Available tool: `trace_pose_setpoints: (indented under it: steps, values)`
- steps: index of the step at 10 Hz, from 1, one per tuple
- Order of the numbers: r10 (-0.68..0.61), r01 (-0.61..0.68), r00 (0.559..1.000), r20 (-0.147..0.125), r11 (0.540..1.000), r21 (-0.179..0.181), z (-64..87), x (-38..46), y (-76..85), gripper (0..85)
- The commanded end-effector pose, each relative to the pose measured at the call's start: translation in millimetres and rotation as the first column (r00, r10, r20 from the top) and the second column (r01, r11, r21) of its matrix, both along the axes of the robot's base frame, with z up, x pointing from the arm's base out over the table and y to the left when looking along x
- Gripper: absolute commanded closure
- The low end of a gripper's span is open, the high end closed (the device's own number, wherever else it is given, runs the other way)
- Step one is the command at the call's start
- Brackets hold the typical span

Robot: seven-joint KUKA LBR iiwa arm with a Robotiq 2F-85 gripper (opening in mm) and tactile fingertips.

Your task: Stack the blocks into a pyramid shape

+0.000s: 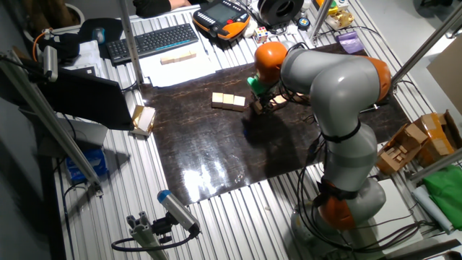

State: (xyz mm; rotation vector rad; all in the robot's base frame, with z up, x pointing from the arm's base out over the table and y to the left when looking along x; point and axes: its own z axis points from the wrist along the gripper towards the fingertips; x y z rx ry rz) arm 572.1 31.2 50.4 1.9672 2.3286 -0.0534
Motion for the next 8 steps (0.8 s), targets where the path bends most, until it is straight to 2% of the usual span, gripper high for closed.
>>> trace_pose_setpoints:
  steps: [1, 2, 5, 8]
  values:
    - [-0.015, 0.015, 1.000, 0.001, 1.000, 0.002, 0.6, 1.2, 0.8, 19.7]
    - [-0.027, 0.027, 1.000, 0.002, 1.000, 0.002, 1.9, 2.1, 2.3, 12.3]
    - [-0.023, 0.023, 1.000, 0.002, 1.000, -0.001, 6.7, 3.0, 6.9, 18.3]
    - [-0.033, 0.033, 0.999, -0.006, 0.999, -0.013, 20.9, 5.7, 25.0, 19.0]
